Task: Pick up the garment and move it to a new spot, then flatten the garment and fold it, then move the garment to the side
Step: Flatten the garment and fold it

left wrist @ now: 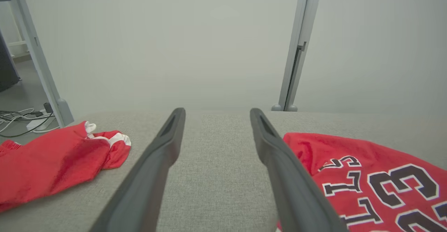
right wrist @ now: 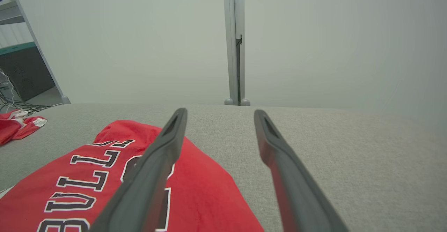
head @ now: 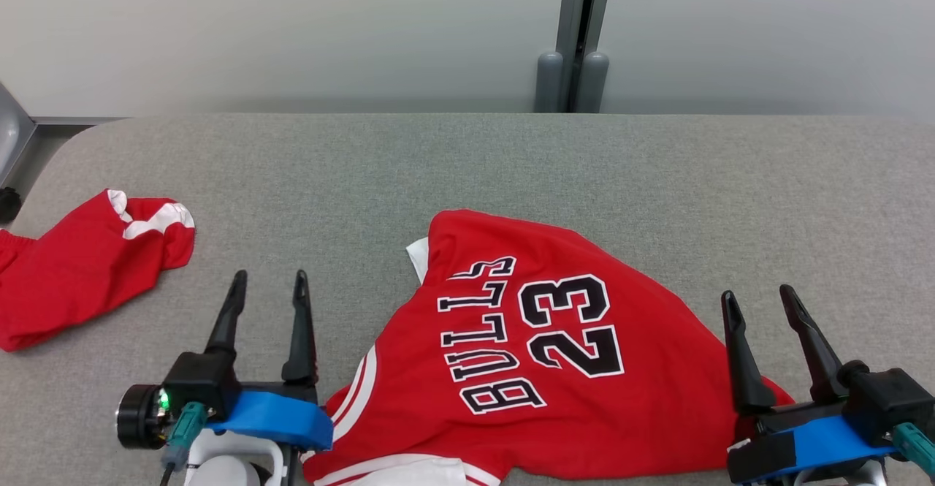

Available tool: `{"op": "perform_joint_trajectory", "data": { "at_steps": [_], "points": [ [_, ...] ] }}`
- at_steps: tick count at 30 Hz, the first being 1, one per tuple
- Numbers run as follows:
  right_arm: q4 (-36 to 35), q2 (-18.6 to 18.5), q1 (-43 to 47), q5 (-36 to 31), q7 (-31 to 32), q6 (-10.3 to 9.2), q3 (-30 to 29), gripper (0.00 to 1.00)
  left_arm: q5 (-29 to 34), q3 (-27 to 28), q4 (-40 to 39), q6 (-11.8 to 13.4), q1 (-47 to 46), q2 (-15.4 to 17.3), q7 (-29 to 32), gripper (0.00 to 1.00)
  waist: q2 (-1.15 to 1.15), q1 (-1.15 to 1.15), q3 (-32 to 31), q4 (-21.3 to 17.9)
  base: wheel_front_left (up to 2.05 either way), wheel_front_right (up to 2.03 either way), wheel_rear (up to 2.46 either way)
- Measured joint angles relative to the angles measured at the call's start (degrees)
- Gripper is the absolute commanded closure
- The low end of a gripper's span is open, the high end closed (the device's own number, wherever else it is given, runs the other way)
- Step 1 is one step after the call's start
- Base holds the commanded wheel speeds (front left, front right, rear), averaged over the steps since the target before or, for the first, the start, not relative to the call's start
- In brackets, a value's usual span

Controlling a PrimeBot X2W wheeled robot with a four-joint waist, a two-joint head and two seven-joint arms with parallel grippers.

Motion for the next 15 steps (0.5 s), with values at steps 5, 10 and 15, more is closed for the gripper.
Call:
{"op": "perform_joint_trajectory", "data": {
  "at_steps": [5, 10, 15],
  "points": [
    [0.43, 0.00, -0.03, 0.00, 0.15, -0.01, 0.34, 0.00, 0.55, -2.88, 1.48, -1.38, -1.85, 0.46, 3.74, 0.00, 0.00, 0.00, 0.16, -0.21, 0.00, 0.00, 0.00],
    [0.70, 0.01, -0.02, 0.00, 0.51, 0.00, 0.31, 0.00, 0.69, -5.79, 3.82, -2.67, -1.67, 0.84, 8.27, 0.00, 0.00, 0.00, 0.48, -0.36, 0.00, 0.00, 0.00],
    [0.97, 0.01, 0.08, -0.04, 0.54, -0.01, -0.20, 0.00, 0.30, -8.55, 5.44, -3.38, 1.26, 1.26, 11.51, 0.00, 0.00, 0.00, 0.70, -0.26, 0.00, 0.00, 0.00]
  ]
}}
